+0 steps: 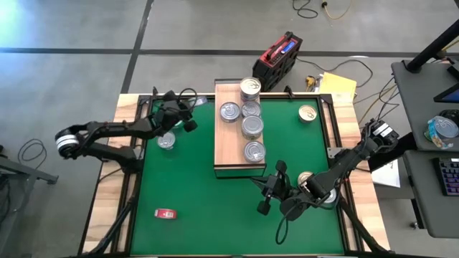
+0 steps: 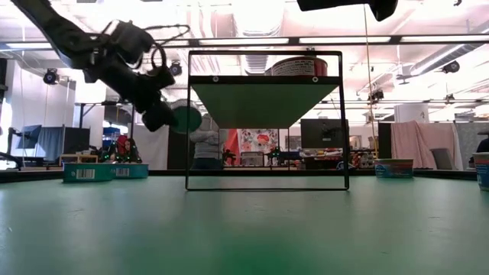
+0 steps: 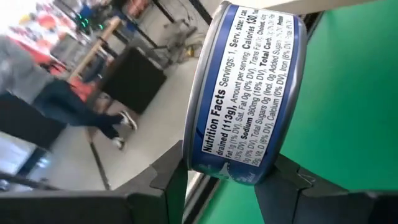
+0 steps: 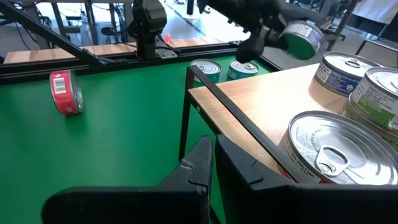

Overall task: Stack canned seafood by type on shelf
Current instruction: Stack the blue tuna can on top of the blue tuna can on the shelf

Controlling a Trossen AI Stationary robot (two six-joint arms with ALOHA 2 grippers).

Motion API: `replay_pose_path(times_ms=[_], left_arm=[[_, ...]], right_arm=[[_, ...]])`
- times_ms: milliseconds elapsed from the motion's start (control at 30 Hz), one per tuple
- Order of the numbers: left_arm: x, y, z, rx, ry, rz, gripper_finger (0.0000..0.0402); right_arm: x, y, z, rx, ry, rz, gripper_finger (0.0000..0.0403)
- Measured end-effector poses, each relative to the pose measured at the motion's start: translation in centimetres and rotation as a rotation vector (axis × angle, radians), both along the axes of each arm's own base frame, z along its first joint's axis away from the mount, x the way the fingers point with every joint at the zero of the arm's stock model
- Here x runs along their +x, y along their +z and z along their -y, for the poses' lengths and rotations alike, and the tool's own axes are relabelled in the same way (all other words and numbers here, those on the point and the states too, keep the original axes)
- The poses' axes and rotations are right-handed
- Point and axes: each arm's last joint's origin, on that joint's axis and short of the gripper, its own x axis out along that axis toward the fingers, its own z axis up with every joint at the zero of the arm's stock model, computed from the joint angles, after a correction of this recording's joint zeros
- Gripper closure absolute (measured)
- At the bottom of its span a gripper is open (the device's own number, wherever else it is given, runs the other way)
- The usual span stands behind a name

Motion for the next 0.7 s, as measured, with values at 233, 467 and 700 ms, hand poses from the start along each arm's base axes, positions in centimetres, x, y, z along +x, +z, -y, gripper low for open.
replay_pose_path(times_ms=[233, 467, 700], left_arm=[[0.0, 1.0, 2.2, 0.090, -0.119, -0.040, 0.0272], [0.8, 2.4, 4.4, 0.233, -0.096, -0.124, 0.0272], [1.5, 3.0, 7.1, 0.311, -0.109, -0.184, 0.0272]], right_arm=[[0.0, 0.0, 0.0, -0.008, 0.002, -0.003, 0.0390], [0.0, 0.0, 0.0, -0.007, 0.002, -0.003, 0.0390], [0.0, 0.0, 0.0, -0.004, 0.001, -0.001, 0.0390]])
